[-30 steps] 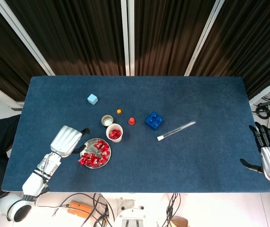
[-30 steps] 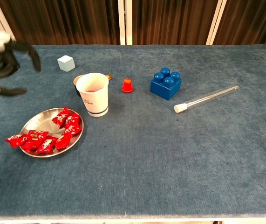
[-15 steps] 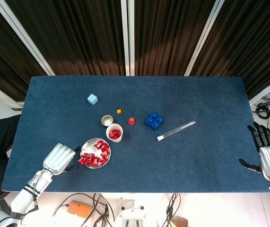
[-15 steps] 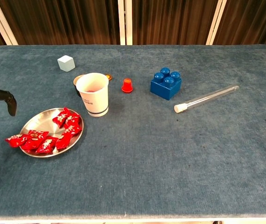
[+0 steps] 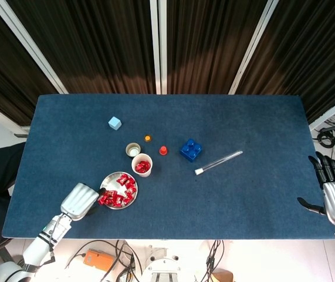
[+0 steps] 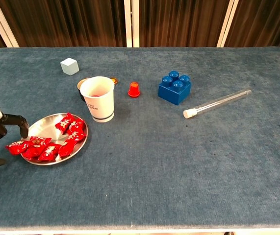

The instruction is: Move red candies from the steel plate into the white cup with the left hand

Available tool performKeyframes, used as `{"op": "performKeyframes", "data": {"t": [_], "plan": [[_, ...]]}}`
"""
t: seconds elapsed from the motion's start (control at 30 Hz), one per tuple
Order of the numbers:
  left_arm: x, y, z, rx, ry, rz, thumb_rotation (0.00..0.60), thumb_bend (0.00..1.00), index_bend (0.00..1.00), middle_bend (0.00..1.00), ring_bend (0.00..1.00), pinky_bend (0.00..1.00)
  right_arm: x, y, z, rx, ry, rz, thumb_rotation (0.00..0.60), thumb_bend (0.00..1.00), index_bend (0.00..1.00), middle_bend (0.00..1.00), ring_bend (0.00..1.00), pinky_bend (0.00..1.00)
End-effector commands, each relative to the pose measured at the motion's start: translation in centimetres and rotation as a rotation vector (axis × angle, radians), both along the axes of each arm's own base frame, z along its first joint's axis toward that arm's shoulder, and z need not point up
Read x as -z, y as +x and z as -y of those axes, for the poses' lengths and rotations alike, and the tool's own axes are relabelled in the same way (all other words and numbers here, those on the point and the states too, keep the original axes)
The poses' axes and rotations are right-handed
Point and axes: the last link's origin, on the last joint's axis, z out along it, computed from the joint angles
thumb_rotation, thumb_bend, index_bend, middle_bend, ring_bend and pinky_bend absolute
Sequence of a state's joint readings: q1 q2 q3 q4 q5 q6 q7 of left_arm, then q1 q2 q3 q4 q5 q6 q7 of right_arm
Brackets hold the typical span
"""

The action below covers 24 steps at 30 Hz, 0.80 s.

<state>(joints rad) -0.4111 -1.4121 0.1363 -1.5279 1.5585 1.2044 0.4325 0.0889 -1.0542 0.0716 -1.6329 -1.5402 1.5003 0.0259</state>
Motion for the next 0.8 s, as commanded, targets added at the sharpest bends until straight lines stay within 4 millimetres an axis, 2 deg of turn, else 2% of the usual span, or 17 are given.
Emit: {"op": "performKeyframes", "data": {"t": [0.03, 0.8], "plan": [[0.4, -0.1, -0.3, -0.005, -0.003, 0.007, 0.600, 0.19, 0.40, 0.83, 0.77, 0.75, 0.1, 0.0, 0.1, 0.001, 0.003, 0.000, 0.600, 0.19, 0.00, 0.03, 0.00, 0.13], [0.5, -0.9, -0.6, -0.010, 0.004, -0.025, 0.600, 0.22, 0.43, 0.83, 0.77, 0.75, 1.2, 0.3, 0.0, 0.001, 0.057, -0.031, 0.600, 0.19, 0.00, 0.03, 0.00, 0.14]]}}
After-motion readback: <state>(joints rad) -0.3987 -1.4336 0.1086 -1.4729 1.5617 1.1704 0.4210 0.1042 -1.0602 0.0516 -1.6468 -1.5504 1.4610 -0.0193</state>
